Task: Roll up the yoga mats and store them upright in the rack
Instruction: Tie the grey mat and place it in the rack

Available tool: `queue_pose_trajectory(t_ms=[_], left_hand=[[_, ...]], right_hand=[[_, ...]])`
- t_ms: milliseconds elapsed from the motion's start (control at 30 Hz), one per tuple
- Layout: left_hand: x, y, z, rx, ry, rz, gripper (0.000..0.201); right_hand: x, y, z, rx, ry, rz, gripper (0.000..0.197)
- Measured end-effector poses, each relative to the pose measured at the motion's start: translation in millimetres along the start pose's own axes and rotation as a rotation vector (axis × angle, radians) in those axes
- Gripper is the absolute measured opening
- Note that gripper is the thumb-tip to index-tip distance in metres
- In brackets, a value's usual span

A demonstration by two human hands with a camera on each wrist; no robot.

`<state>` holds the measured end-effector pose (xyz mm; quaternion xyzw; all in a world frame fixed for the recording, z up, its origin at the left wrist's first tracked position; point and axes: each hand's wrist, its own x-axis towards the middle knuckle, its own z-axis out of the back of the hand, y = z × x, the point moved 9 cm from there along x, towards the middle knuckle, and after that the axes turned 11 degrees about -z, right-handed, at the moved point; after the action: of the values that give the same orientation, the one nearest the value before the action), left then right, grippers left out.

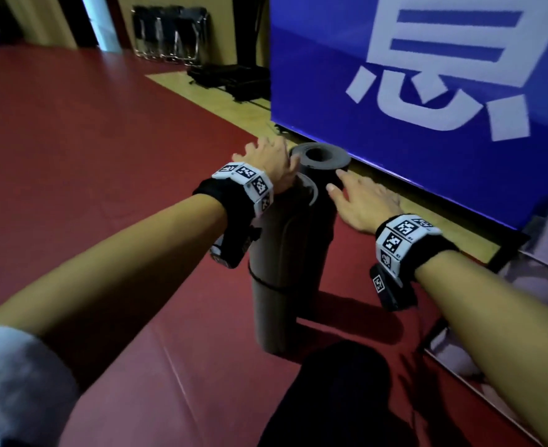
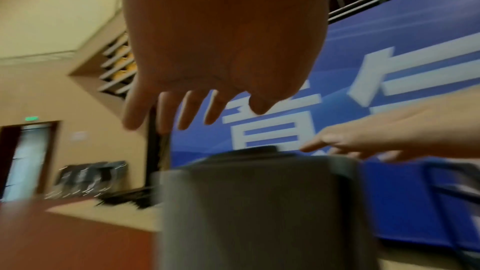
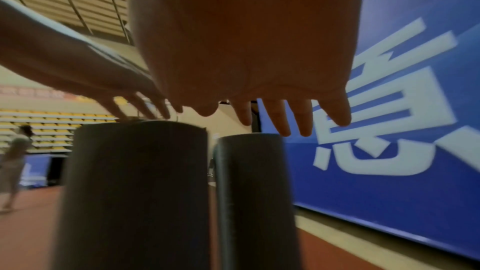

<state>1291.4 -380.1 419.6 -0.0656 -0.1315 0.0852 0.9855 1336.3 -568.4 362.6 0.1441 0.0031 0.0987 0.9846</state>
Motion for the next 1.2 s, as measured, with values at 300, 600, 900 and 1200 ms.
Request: queue_pose_trajectory(t_ms=[300, 600, 900, 1200], left_hand=[[-11.7, 55.8, -54.6, -0.255, 0.19, 0.162, 0.051], [-19.0, 52.8, -59.4, -0.57, 0.038, 0.295, 0.043], [-12.8, 39.2, -60.2, -0.601, 0.068, 0.28, 0.057], [-17.1, -42.0, -70.9, -0.773, 0.11, 0.098, 0.067]], right_hand=[[-15.1, 67.0, -33.7, 0.272, 0.119, 0.067, 0.07], [-13.3, 69.8, -41.5, 0.565, 0.171, -0.118, 0.062], [-29.9, 56.3, -25.4, 0.681, 0.127, -0.188, 0.056], [-46.6, -30.1, 11.1, 0.85, -0.078, -0.395, 0.044]])
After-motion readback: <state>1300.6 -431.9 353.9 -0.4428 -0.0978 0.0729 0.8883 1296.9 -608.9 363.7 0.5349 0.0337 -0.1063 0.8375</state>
